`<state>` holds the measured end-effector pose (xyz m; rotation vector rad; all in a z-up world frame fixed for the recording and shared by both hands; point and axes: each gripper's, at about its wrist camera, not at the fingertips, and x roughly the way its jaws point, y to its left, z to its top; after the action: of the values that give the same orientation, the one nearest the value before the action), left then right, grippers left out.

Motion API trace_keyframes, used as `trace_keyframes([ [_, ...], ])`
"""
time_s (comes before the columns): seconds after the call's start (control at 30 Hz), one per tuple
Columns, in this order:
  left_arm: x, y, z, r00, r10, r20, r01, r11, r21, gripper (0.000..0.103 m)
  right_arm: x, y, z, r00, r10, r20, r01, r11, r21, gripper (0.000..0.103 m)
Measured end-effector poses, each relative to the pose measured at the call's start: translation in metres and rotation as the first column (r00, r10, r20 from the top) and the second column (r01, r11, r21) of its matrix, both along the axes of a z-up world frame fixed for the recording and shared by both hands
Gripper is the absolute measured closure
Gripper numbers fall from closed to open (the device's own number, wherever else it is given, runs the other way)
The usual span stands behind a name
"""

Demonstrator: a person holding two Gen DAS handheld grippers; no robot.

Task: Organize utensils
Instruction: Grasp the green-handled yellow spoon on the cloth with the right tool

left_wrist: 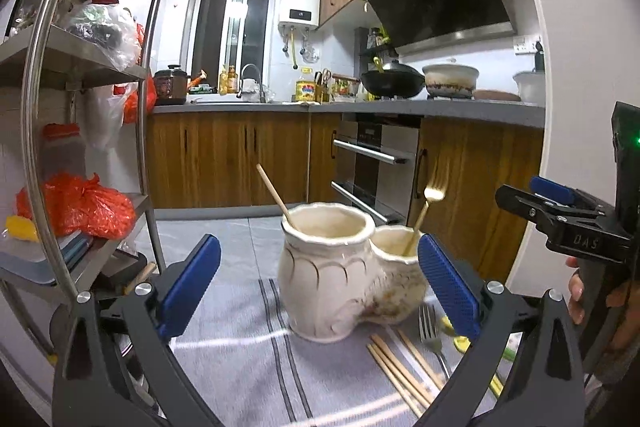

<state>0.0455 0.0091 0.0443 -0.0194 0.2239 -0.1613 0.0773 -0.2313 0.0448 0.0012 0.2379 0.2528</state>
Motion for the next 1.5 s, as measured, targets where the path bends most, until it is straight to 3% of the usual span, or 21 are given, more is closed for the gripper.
trace_keyframes([
  [0.3,-0.006,-0.013,-0.019,0.996,-0.039,-0.077,0.040,0.999,0.013,0.006,-0.009,-0.024,-0.019,0.995,-0.068,-0.069,0.067,0.998,-0.016,0.005],
  [0.53,-0.001,-0.021,-0.028,0.989,-0.066,-0.130,0.070,0.997,0.027,0.006,0.002,-0.041,-0.034,0.979,-0.111,-0.170,0.110,0.994,-0.019,0.005],
  [0.93,0.008,-0.022,-0.043,0.969,-0.099,-0.225,0.107,0.994,0.025,0.006,0.024,-0.001,-0.071,0.932,-0.031,-0.362,-0.038,0.982,-0.183,0.005],
  [1.2,0.016,-0.023,-0.051,0.953,-0.108,-0.284,0.124,0.991,0.041,0.006,0.033,0.018,-0.086,0.900,-0.005,-0.437,-0.105,0.968,-0.226,0.005],
  [1.37,0.016,-0.025,-0.053,0.950,-0.121,-0.289,0.138,0.990,0.040,0.006,0.040,0.027,-0.095,0.880,-0.003,-0.475,-0.137,0.956,-0.259,0.009],
  [1.5,0.016,-0.026,-0.053,0.947,-0.127,-0.294,0.144,0.989,0.037,0.006,0.049,0.028,-0.098,0.861,0.002,-0.508,-0.147,0.958,-0.246,0.031],
])
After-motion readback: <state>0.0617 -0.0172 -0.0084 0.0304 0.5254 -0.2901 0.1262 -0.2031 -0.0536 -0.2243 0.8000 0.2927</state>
